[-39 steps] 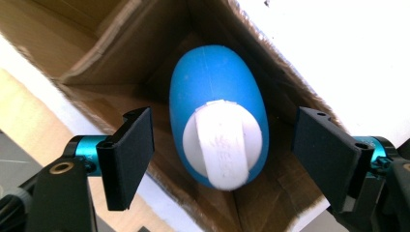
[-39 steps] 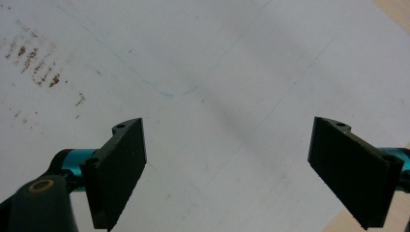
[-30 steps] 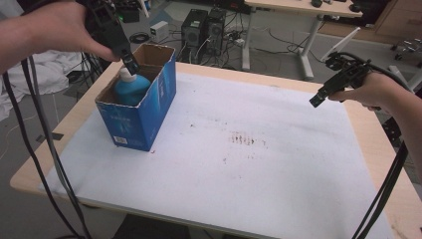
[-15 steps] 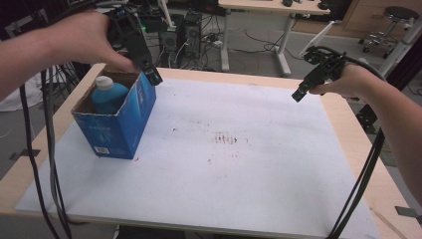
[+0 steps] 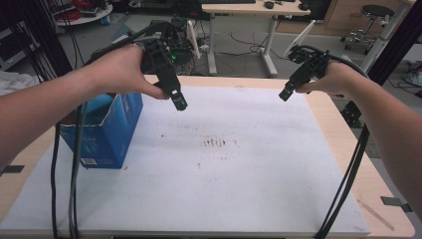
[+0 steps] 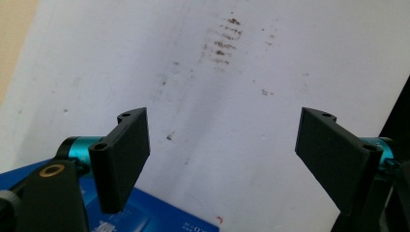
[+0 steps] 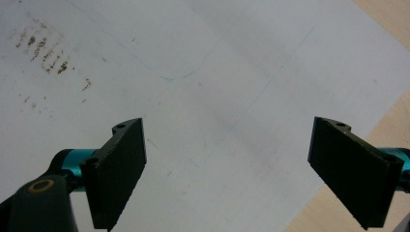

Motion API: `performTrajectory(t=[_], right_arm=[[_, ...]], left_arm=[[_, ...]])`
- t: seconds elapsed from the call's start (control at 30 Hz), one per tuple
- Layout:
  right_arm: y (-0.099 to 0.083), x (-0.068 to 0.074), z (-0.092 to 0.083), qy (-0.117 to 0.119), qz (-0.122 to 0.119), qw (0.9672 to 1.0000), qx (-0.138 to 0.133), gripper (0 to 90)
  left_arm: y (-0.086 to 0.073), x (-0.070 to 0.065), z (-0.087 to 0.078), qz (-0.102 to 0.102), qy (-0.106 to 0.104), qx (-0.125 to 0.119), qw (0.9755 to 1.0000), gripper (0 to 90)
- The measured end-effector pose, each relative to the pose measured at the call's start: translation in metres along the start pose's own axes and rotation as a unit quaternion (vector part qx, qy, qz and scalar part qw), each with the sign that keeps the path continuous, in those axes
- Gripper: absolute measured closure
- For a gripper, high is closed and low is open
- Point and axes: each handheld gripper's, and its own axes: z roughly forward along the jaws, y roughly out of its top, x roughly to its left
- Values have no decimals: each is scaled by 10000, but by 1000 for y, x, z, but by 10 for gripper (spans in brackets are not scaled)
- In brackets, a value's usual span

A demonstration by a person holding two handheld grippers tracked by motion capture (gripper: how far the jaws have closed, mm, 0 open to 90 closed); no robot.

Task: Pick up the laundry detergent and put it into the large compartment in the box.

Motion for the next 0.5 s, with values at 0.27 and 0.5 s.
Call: performTrajectory(t=[0.27, 0.5], right_arm=[[1, 2, -1, -3, -19, 10000, -17, 128], [1, 2, -1, -1, -8, 10000, -18, 128]], left_arm=[[3, -5, 12, 35, -68, 65, 9999, 200], [1, -3, 12, 9, -77, 77, 9999, 200]])
